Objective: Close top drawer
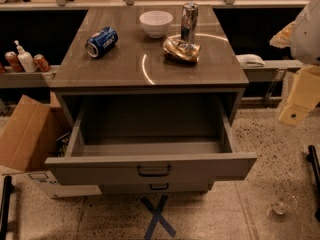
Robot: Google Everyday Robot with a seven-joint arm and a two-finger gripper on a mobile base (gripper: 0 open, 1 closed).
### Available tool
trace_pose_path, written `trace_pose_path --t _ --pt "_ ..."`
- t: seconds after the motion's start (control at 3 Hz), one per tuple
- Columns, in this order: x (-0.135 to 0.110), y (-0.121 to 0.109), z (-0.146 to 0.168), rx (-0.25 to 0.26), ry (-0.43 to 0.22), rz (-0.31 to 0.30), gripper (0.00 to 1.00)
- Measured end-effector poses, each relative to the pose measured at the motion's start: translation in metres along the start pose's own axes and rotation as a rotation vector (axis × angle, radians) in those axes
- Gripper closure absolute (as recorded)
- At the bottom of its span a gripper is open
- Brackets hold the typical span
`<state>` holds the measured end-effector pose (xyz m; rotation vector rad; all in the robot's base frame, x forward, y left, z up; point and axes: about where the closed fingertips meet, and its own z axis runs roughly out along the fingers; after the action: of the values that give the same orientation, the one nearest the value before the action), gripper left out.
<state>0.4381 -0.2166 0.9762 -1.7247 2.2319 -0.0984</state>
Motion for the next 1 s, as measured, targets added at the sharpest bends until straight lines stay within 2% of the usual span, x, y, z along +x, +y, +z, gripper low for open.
trace_pose_path --t 0.33,0.67,1.0 --pt "0.0 0.0 0.0 0.0 0.0 0.0 0.0" --pt "-0.007 0.014 0.031 -0.068 -0.007 0.001 0.0" --pt "-0.017 0.041 0.08 -0.178 -0.03 0.025 0.0"
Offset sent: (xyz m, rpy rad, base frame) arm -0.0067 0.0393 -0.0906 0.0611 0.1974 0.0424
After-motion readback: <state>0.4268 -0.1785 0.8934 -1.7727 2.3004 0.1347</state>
